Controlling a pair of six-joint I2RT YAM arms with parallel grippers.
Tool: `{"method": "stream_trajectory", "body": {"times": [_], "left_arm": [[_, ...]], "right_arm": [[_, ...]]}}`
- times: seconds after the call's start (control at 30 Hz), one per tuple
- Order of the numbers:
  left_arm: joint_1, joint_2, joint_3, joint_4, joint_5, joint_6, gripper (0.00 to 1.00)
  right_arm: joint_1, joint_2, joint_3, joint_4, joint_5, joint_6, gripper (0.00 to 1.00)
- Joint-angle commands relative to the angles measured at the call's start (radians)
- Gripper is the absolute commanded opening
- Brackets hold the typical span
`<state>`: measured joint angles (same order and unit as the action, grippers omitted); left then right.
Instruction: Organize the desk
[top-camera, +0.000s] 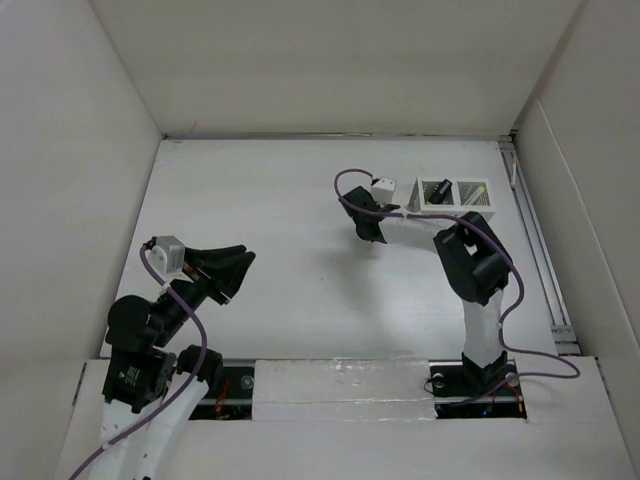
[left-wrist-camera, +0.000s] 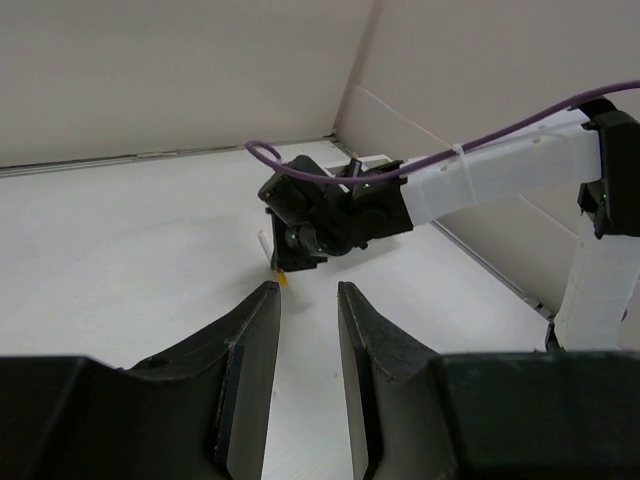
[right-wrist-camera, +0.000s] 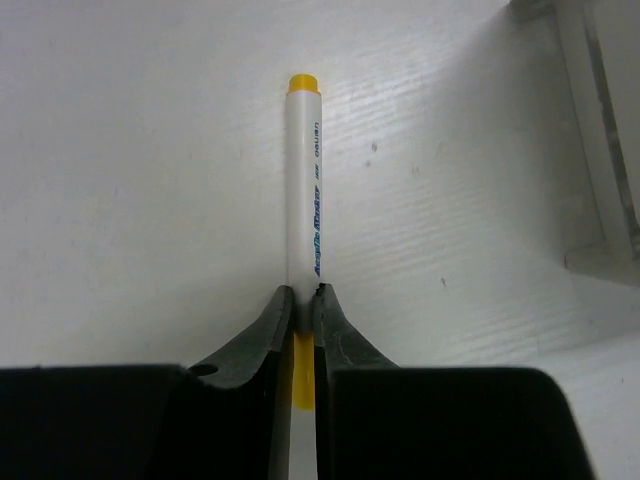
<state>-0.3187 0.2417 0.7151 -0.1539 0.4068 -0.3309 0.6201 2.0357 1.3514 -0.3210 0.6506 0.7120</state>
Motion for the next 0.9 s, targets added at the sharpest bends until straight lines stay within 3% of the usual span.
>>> {"method": "stream_trajectory", "body": {"times": [0.0, 0.1, 0.2, 0.23, 0.27, 0.33, 0.6, 0.87], "left_arm": [[0.004, -0.009, 0.014, 0.048, 0.003, -0.002, 0.26], [0.004, -0.01, 0.015, 0.051, 0.004, -0.003, 0.26], [0.004, -0.001, 0.012, 0.051, 0.018, -0.002, 0.26], [0.004, -0.001, 0.015, 0.053, 0.021, -0.002, 0.26], [0.004, -0.001, 0.015, 0.053, 0.021, -0.002, 0.26], [0.004, -0.004, 0.012, 0.056, 0.015, -0.003, 0.26], [0.004, -0.002, 0.011, 0.051, 0.01, -0.003, 0.26], [0.004, 0.01, 0.009, 0.054, 0.02, -0.005, 0.26]], "right_arm": [[0.073, -0.061, -0.078, -0.006, -0.074, 0.021, 0.02], [0.15, -0.118, -0.145, 0.022, -0.097, 0.03, 0.03], [0.199, -0.172, -0.201, 0.051, -0.123, 0.023, 0.12], [0.21, -0.192, -0.212, 0.043, -0.112, 0.012, 0.33], [0.21, -0.192, -0.212, 0.043, -0.112, 0.012, 0.33], [0.21, -0.229, -0.233, 0.06, -0.098, 0.007, 0.45], [0.095, -0.207, -0.248, 0.204, -0.302, -0.077, 0.49], [0.118, -0.154, -0.195, 0.189, -0.278, -0.103, 0.48]]}}
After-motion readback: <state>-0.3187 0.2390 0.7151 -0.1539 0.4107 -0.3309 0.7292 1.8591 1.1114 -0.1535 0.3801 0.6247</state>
